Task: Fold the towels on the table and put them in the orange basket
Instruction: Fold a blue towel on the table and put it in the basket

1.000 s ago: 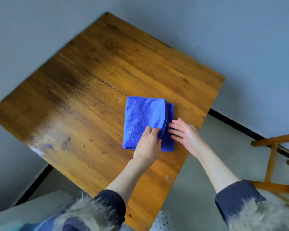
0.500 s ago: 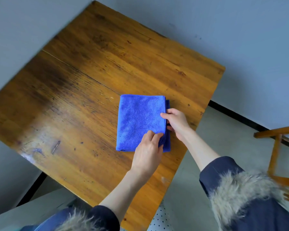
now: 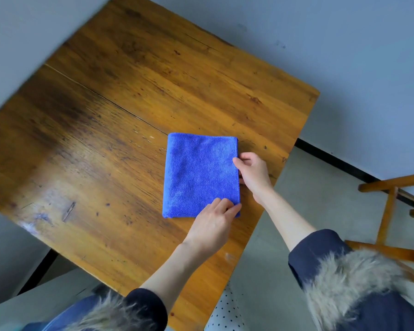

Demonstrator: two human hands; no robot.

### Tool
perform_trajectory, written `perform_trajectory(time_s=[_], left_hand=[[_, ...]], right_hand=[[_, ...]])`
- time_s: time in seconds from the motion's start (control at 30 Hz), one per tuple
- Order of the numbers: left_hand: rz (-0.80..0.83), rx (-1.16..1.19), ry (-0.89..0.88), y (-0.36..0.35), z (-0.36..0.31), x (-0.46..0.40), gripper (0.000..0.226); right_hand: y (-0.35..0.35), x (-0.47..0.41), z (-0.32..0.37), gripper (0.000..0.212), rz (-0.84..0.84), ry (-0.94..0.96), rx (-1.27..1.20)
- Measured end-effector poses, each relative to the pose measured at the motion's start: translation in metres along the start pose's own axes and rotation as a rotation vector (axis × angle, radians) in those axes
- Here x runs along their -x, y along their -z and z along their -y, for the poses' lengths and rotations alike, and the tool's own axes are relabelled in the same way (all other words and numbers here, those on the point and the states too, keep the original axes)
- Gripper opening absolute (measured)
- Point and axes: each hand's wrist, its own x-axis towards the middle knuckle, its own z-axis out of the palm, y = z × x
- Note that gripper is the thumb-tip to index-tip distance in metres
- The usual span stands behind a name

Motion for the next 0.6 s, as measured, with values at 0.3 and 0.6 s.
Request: perform_trajectory(time_s=[0.3,0.6], left_hand=[[-0.386,-0.283,0.201,0.042,0.068,-0.012,0.04],[-0.135,-0.344,0.25,0.037,0.106,-0.044,0.063]], right_hand=[[-0.019,0.03,-0.014,0.04,-0.225,0.88,0.875],[-0.031,-0.006,-0.025,0.054,-0.159,0.758,1.058]])
